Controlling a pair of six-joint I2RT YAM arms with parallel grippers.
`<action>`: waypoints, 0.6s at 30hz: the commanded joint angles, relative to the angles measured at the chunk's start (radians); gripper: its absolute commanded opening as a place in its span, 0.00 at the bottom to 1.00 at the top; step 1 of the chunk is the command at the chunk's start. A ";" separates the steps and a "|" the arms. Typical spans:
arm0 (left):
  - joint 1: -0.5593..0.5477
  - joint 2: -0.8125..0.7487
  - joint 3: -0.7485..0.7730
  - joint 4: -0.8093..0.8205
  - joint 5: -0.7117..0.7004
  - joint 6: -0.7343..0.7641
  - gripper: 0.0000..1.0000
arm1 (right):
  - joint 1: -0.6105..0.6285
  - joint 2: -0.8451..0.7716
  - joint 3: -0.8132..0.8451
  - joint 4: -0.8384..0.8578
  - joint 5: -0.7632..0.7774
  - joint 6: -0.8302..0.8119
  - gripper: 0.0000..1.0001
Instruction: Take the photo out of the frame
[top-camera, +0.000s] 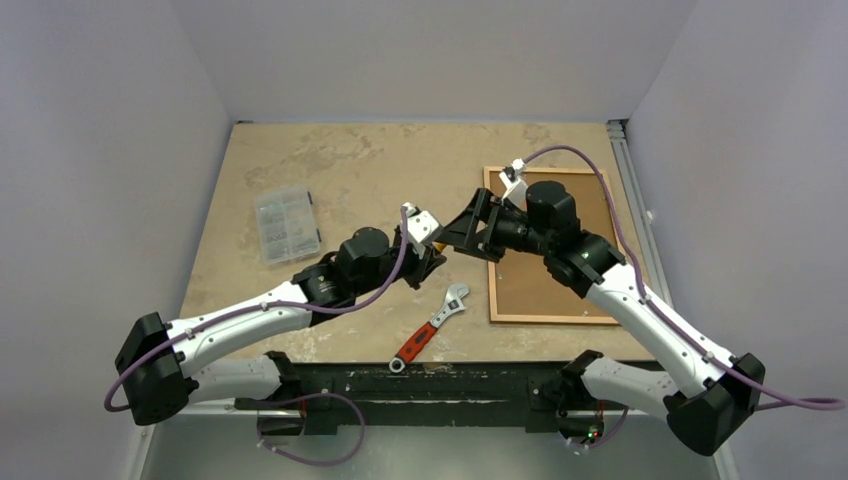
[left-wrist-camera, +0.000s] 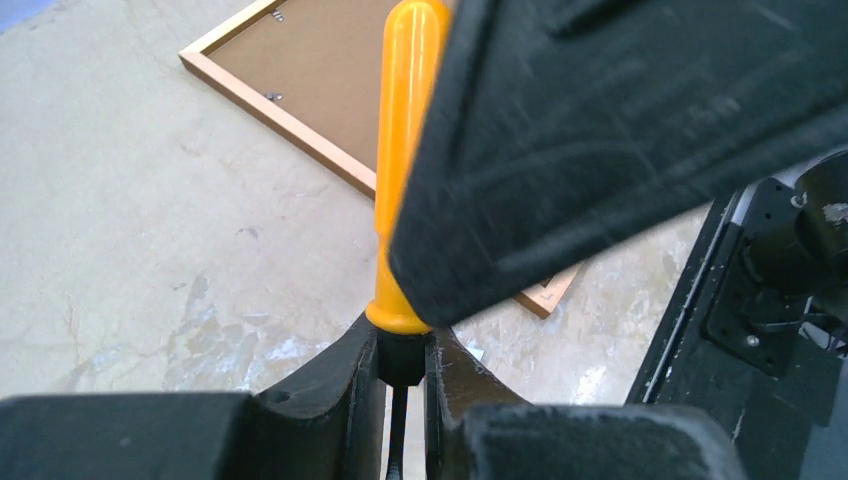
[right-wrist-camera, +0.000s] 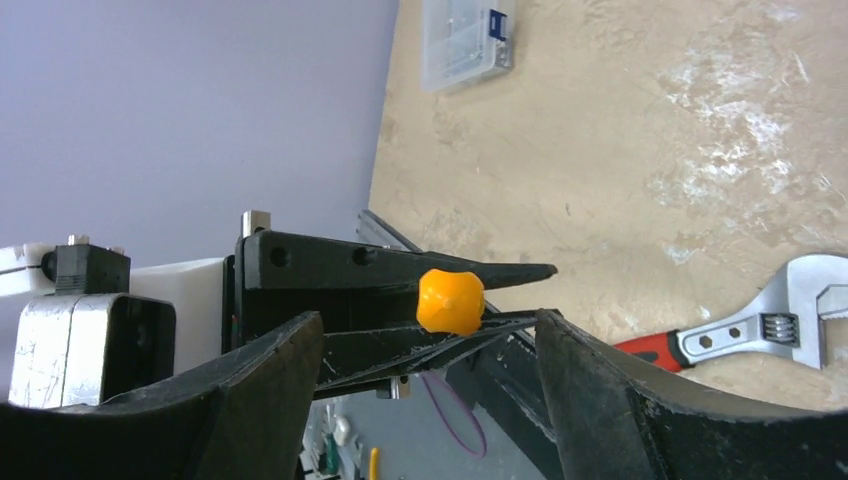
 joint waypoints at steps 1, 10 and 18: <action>0.001 -0.032 -0.011 0.033 -0.041 0.063 0.00 | -0.002 0.019 0.055 -0.027 0.086 0.028 0.72; 0.001 -0.038 -0.021 0.039 0.019 0.070 0.00 | -0.006 0.083 0.109 -0.084 0.041 -0.043 0.61; 0.001 -0.044 -0.021 0.031 0.041 0.077 0.00 | -0.020 0.140 0.153 -0.095 -0.073 -0.137 0.52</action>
